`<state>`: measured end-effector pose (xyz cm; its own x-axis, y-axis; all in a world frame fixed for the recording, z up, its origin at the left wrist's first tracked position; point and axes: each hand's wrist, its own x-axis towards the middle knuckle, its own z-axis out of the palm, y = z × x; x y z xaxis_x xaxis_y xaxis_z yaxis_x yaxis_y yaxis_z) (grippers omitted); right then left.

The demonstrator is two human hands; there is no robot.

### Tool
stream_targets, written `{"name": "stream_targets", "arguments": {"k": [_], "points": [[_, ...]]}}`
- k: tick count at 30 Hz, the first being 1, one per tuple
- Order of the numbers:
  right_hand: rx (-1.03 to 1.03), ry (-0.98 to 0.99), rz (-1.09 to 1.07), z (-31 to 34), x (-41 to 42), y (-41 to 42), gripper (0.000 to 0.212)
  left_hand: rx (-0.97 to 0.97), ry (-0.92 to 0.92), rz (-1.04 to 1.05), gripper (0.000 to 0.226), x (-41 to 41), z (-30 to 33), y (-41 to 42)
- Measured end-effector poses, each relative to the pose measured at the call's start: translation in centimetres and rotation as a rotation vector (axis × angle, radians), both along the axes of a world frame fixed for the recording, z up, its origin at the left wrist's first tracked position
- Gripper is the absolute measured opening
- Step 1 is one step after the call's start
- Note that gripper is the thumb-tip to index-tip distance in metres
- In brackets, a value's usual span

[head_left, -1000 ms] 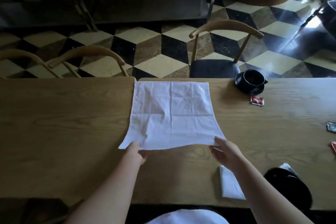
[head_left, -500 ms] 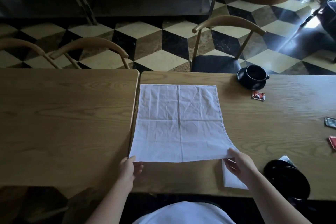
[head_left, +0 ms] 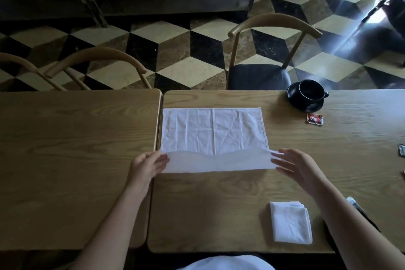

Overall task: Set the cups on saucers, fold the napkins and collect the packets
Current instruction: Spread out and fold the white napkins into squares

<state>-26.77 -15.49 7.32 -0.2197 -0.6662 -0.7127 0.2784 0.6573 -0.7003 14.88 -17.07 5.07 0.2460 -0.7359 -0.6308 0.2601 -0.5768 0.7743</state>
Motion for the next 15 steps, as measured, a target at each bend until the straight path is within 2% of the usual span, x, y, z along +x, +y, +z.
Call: {"name": "stream_targets", "arguments": {"k": [3, 6, 8, 11, 13, 15], "points": [[-0.015, 0.048, 0.124, -0.4, -1.4, -3.5, 0.018, -0.004, -0.093, -0.112, 0.002, 0.5, 0.1, -4.2], [-0.007, 0.239, 0.216, -1.5, -1.9, -7.1, 0.016, -0.022, -0.333, -0.149, 0.007, 0.7, -0.7, -8.2], [-0.010, 0.379, 0.216, -2.9, -2.0, -9.5, 0.015, -0.019, -0.421, -0.138, 0.004, 0.7, -1.6, -10.8], [-0.028, 0.507, 0.229, -5.6, -2.3, -12.8, 0.018, 0.011, -0.465, -0.125, 0.020, 0.6, -3.3, -14.1], [-0.020, 0.505, 0.240, -7.6, -2.3, -14.9, 0.028, 0.043, -0.482, -0.133, 0.021, 0.3, -4.6, -16.1], [-0.010, 0.455, 0.231, -9.3, -2.1, -16.6, 0.026, 0.063, -0.487, -0.159, 0.015, -0.1, -6.0, -17.6]]}}
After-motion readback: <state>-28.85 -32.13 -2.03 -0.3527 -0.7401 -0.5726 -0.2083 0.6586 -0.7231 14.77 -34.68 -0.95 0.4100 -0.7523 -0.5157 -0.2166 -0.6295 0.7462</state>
